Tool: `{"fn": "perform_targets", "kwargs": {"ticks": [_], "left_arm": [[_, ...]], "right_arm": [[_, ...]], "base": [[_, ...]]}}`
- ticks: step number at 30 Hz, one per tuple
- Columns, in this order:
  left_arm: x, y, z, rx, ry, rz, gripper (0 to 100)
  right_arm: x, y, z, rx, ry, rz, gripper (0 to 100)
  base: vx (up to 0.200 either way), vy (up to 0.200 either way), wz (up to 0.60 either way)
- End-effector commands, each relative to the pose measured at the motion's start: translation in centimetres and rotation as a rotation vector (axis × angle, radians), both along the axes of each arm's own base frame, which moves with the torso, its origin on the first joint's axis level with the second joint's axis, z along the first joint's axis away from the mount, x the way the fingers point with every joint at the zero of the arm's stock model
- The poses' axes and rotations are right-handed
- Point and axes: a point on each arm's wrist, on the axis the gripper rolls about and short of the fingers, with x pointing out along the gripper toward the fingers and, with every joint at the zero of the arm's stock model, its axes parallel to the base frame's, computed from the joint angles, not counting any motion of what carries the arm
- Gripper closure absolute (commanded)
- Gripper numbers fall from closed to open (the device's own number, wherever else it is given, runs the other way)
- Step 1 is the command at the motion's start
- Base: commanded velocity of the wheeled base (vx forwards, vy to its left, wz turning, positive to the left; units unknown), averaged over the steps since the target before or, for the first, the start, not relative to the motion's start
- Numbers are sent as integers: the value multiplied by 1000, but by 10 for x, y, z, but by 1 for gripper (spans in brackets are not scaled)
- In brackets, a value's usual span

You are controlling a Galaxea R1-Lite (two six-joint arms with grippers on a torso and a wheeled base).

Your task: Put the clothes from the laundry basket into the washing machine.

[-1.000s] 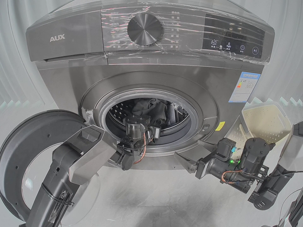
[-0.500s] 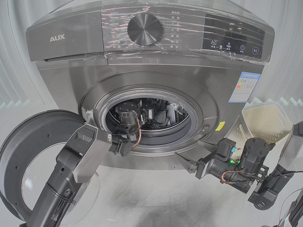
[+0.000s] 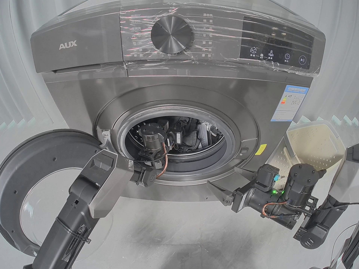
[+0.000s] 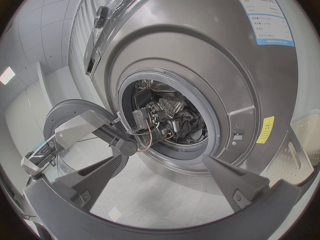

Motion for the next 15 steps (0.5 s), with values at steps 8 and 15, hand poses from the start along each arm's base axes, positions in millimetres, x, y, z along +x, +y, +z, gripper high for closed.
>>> {"fn": "perform_targets", "kwargs": {"ticks": [8,15], "left_arm": [[-25,-25,13,4,25,-60,0],[-61,-30,17,55,113,-104,0]], "right_arm": [[1,-1,0,0,-2,-6,0],[1,-2,2,4,-7,-6,0]], "base": [[0,0,0],[0,0,0]]}}
